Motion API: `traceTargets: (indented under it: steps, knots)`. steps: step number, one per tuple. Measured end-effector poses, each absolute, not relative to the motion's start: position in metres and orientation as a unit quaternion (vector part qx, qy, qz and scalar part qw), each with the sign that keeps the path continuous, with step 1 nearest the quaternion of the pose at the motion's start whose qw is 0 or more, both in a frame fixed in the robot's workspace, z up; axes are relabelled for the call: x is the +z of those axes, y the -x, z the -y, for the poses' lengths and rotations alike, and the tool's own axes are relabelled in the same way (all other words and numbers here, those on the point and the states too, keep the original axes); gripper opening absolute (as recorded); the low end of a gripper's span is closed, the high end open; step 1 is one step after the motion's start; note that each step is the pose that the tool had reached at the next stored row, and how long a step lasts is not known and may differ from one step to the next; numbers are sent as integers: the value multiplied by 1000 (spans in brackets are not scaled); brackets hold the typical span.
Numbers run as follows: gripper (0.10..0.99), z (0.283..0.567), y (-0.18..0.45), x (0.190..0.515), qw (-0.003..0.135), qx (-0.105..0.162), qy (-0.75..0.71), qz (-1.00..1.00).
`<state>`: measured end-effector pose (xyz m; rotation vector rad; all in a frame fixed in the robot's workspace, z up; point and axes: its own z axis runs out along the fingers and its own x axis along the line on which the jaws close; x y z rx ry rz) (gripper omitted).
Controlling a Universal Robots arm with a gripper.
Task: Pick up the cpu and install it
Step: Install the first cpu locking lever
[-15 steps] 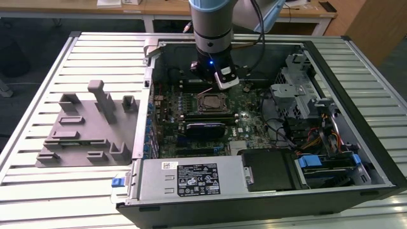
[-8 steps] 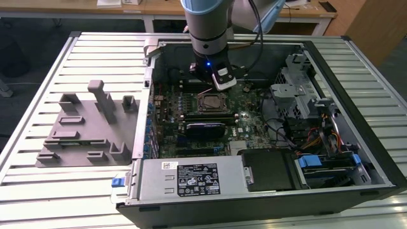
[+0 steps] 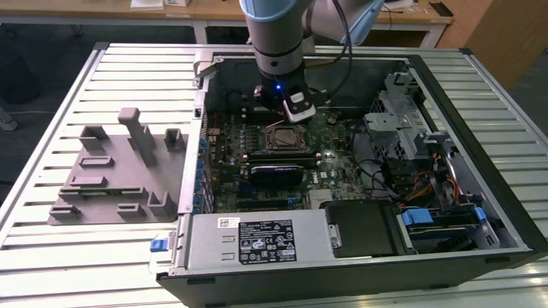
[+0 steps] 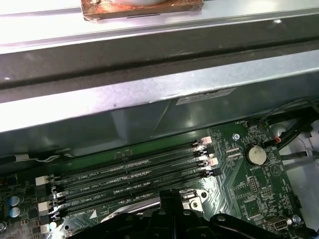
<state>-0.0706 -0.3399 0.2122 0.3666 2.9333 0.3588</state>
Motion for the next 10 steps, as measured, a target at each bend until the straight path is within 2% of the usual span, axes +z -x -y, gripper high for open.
traceTargets:
  steps: [10]
  knots:
    - [106,336,71,208,84,118,-143,-979]
